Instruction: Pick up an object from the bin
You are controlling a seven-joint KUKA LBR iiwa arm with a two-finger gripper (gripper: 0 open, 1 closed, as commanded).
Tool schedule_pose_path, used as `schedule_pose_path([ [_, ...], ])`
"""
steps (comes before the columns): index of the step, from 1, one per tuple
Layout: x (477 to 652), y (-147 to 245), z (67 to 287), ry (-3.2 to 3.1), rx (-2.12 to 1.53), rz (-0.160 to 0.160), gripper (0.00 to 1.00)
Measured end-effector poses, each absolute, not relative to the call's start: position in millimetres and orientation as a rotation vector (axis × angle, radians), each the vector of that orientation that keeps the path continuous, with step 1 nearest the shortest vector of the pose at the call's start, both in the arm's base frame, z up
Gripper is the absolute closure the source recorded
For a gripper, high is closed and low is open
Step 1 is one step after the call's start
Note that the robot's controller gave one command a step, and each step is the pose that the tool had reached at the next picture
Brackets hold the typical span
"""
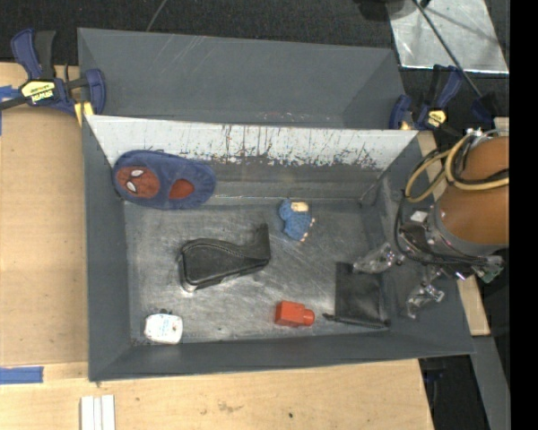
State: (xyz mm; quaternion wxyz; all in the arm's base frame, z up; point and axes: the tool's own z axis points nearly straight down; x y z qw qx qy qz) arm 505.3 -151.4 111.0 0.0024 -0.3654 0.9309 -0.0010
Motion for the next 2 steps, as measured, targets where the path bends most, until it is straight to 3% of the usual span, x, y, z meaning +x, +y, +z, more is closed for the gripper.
schedule_pose_path([
  [1,518.3,-139,77,2.736,-1.538,0.037,0.00],
  [2,510.0,-123,77,2.371,-2.058,0.029,0.00],
])
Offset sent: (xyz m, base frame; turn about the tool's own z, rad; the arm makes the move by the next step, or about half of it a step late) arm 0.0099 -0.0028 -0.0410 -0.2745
